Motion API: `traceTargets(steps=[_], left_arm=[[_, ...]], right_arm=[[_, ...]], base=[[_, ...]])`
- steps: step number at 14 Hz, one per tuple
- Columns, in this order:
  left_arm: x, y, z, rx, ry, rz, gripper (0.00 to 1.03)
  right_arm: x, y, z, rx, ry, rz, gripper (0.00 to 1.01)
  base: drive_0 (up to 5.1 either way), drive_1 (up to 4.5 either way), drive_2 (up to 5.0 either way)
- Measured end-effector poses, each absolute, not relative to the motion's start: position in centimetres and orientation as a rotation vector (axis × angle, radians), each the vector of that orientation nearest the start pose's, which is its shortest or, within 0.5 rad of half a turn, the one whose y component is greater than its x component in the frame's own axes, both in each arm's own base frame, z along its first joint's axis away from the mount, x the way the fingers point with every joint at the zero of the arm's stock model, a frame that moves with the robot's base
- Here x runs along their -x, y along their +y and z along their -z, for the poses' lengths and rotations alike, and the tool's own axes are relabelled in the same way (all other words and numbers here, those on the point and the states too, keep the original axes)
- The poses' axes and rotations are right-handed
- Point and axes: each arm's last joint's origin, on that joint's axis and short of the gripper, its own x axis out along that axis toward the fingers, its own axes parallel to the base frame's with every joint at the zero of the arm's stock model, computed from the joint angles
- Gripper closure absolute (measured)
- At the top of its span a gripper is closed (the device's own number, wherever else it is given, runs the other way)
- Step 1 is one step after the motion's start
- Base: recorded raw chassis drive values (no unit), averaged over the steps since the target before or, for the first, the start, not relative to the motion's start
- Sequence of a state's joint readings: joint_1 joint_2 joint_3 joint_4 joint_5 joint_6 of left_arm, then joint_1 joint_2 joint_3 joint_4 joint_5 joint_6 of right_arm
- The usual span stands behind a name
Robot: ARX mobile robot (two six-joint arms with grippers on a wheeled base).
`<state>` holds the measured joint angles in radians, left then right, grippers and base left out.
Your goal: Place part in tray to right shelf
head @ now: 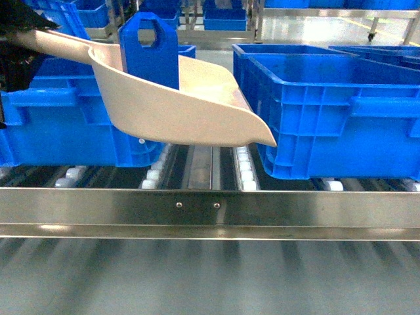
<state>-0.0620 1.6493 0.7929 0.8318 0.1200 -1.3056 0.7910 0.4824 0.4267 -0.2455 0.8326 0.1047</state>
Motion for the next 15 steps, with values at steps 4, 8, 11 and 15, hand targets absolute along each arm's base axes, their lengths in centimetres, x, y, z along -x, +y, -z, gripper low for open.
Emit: traceTargets(steps=[4, 8, 11, 15], left_arm=[[-34.5, -1.3, -24.3, 1.345, 0.014, 0.212, 0.89], [-35.9, 2.9, -27.3, 1.406, -0.153, 0.03, 0.89], [-42.5, 8.8, -31.2, 1.071, -0.299, -0.411, 0.89], [-42.6, 8.5, -31.7, 0.924, -0.29, -0.368, 0.89]], right_arm=[[-9.8, 6.8, -24.6, 0.114, 0.204, 0.052, 0.03], [-9.8, 6.8, -24.6, 0.114, 0.204, 0.052, 0.03], [-9.8, 6.8, -24.6, 0.114, 0.204, 0.052, 0.03], [-9.8, 6.8, -24.6, 0.114, 0.204, 0.052, 0.03]], base=[[0.0, 0.0, 0.0], [0.0, 0.0, 0.0], [0.0, 0.0, 0.0], [0.0, 0.0, 0.0]])
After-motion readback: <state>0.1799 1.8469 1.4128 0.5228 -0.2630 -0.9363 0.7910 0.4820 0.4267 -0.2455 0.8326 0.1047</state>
